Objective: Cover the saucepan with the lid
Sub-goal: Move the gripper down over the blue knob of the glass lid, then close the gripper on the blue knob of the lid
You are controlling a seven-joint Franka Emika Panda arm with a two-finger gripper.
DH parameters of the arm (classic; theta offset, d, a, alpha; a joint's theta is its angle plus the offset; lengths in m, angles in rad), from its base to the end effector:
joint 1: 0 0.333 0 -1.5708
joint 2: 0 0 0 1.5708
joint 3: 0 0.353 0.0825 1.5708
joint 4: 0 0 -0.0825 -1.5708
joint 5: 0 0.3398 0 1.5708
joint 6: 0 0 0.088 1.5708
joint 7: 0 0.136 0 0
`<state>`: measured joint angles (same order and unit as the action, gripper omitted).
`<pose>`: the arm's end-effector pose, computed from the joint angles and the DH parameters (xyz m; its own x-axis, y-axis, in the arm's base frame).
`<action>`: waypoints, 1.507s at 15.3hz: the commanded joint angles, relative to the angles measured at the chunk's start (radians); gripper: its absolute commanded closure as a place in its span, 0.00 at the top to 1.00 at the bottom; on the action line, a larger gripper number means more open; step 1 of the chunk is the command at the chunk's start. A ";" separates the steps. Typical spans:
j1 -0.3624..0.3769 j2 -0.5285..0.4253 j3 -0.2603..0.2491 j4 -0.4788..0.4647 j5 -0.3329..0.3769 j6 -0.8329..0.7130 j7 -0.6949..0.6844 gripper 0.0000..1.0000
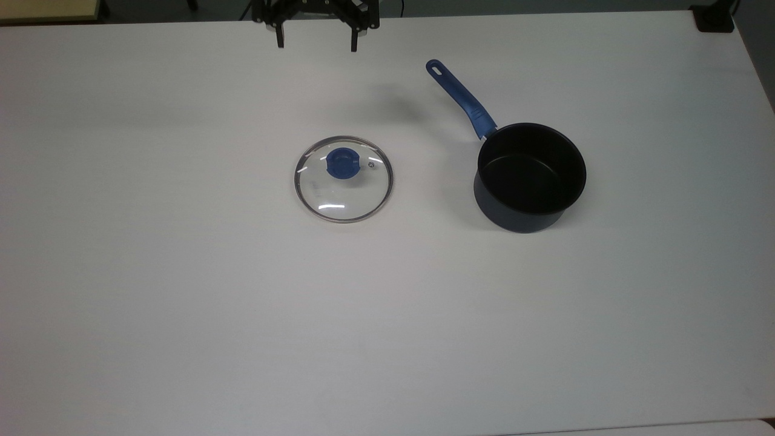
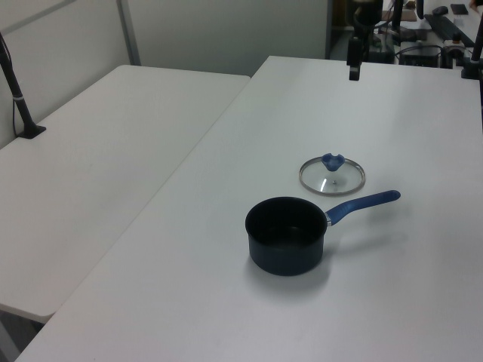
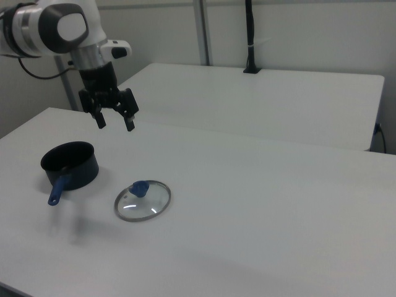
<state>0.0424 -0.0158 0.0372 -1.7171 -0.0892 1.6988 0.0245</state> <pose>0.5115 0.0299 0.5891 0.9978 0.0665 -0.0008 0.0663 -0.9938 0.0889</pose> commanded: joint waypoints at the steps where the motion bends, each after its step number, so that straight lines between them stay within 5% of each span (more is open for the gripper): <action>1: -0.006 0.059 -0.005 -0.030 0.014 0.031 -0.084 1.00; 5: 0.002 0.082 -0.005 -0.156 0.014 0.215 -0.086 1.00; 12: 0.013 0.250 0.006 -0.194 0.006 0.346 -0.107 1.00; 23: 0.010 0.281 0.017 -0.225 0.011 0.455 -0.138 0.82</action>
<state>0.0479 0.2833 0.0559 -1.9248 -0.0893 2.1202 -0.0907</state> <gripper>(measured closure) 0.181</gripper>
